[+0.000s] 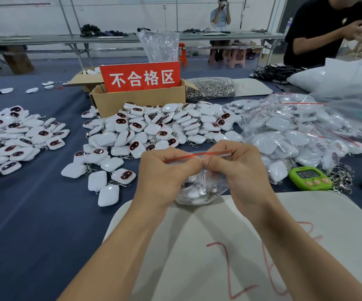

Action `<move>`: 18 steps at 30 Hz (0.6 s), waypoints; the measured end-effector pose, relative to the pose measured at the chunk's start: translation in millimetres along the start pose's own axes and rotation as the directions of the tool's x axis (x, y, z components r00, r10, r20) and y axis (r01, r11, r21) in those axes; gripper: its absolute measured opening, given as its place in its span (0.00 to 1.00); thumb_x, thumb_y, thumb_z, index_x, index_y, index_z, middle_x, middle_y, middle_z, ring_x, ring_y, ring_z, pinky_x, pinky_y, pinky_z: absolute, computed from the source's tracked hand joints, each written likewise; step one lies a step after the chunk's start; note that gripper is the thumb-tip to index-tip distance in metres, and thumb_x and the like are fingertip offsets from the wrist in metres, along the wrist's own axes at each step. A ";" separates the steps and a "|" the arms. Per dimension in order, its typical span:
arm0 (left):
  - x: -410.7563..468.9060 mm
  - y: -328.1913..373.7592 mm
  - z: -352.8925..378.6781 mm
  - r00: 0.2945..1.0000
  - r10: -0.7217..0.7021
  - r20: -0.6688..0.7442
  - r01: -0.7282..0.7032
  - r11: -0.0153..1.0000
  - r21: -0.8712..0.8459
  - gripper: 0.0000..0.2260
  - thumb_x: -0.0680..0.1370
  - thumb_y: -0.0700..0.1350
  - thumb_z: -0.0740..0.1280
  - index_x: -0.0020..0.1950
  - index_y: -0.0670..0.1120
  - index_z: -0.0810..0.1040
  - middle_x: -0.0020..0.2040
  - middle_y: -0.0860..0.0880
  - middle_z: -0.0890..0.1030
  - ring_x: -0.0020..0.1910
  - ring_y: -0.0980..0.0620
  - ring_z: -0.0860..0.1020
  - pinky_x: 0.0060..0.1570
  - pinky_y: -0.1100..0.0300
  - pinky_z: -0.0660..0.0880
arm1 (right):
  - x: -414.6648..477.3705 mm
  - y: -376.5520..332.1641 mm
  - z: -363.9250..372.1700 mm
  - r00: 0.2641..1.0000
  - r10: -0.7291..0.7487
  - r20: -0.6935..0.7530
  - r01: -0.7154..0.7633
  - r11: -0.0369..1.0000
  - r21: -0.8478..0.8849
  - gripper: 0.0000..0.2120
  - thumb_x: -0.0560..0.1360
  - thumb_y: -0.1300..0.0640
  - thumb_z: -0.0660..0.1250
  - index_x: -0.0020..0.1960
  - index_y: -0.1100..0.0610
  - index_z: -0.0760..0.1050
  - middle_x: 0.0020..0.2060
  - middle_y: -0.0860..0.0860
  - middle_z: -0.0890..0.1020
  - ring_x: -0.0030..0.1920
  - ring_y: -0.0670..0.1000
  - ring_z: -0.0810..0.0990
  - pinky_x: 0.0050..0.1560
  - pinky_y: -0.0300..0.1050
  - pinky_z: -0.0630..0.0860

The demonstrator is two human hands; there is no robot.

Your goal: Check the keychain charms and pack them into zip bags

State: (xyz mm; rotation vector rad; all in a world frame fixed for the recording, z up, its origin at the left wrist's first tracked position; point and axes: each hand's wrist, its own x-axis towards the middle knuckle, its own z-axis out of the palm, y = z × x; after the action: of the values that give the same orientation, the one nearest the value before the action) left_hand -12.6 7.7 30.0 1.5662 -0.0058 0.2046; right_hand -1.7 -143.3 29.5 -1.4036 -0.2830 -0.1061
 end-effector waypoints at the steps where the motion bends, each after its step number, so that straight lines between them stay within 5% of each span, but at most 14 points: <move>1: -0.2 0.1 -0.3 1.000 -0.007 0.009 0.007 1.000 -0.002 0.06 0.63 0.45 0.79 0.39 0.48 0.88 0.36 0.45 0.87 0.35 0.50 0.84 0.38 0.55 0.80 | 0.3 0.0 -0.4 1.000 -0.004 -0.008 0.004 1.000 0.004 0.07 0.67 0.66 0.73 0.33 0.56 0.82 0.27 0.54 0.79 0.27 0.49 0.75 0.30 0.39 0.73; 8: 0.8 0.5 -1.9 1.000 0.000 -0.030 -0.001 0.999 -0.037 0.05 0.63 0.44 0.78 0.38 0.50 0.88 0.37 0.46 0.87 0.36 0.49 0.85 0.40 0.54 0.81 | 0.0 -2.0 -7.4 0.999 0.051 0.004 -0.051 0.998 0.021 0.03 0.67 0.63 0.72 0.37 0.57 0.84 0.30 0.57 0.80 0.30 0.52 0.76 0.33 0.41 0.75; 18: 3.4 1.5 -7.7 0.998 -0.042 -0.037 0.038 0.996 -0.085 0.06 0.69 0.38 0.80 0.41 0.48 0.89 0.39 0.44 0.87 0.37 0.49 0.84 0.40 0.53 0.82 | 3.8 -1.0 -13.5 0.992 0.049 -0.116 -0.041 0.996 0.075 0.11 0.71 0.69 0.73 0.34 0.57 0.82 0.27 0.54 0.79 0.28 0.50 0.75 0.32 0.40 0.73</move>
State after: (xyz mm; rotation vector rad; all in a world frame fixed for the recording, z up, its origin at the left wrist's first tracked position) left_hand -10.4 15.8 32.0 1.4764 0.0467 0.2009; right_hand 3.5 -156.4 29.6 -1.3257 -0.1556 -0.1400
